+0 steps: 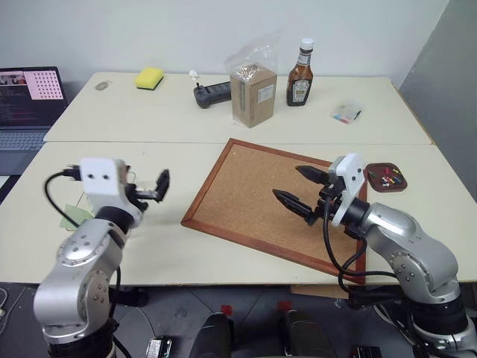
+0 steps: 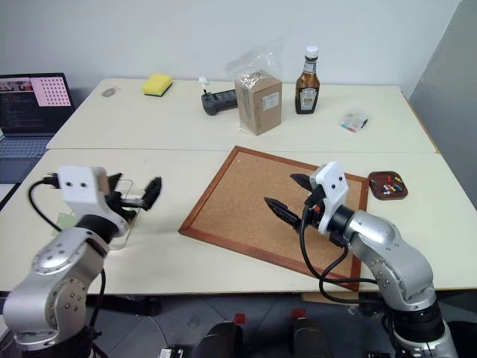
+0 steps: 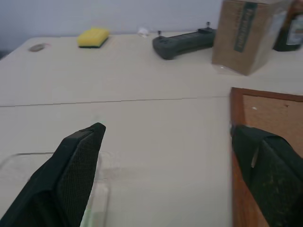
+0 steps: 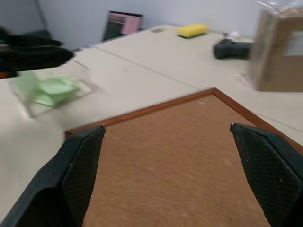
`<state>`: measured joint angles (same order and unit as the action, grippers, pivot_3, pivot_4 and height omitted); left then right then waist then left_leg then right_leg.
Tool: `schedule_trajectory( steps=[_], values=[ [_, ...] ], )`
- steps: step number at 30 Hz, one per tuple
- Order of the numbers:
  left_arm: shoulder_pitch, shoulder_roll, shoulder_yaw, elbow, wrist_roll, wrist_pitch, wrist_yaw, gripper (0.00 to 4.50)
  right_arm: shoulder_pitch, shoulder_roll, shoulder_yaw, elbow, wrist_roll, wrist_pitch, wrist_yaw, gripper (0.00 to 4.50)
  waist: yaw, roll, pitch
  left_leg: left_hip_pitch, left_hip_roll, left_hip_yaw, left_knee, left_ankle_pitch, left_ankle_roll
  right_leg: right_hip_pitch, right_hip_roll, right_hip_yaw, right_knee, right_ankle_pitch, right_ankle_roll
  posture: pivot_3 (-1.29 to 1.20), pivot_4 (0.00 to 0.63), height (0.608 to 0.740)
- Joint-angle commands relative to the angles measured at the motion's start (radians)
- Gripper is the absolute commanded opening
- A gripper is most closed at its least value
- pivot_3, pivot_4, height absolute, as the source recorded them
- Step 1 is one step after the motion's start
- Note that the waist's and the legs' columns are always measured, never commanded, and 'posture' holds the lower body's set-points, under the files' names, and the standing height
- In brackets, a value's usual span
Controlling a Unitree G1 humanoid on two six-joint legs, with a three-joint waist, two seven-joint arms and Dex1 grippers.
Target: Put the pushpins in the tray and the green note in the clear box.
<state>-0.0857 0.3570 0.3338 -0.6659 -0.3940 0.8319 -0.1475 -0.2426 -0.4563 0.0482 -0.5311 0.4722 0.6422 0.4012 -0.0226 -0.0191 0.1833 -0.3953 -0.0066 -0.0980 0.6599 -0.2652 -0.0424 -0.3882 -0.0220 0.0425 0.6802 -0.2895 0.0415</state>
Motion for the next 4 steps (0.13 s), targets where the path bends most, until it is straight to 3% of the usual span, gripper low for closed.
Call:
schedule_trajectory(
  steps=[1, 4],
  values=[
    [0.056, -0.029, -0.074, -0.040, 0.037, -0.095, 0.000, 4.48, 0.080, 0.037, -0.046, -0.033, -0.121, -0.090, -0.121, 4.50, 0.000, 0.000, 0.000, -0.001, 0.000, 0.000, 0.000, 0.000, 0.000, -0.001, 0.000, 0.000, 0.000, 0.000, 0.000, 0.00, 0.150, 0.740],
    [0.076, -0.059, -0.105, -0.029, 0.044, -0.133, 0.005, 4.48, 0.137, 0.061, -0.062, -0.044, -0.169, -0.121, -0.167, 4.50, -0.001, 0.000, 0.000, 0.000, 0.000, 0.000, 0.001, 0.000, 0.000, -0.001, 0.000, 0.000, 0.000, 0.000, 0.000, 0.00, 0.150, 0.740]
  ],
)
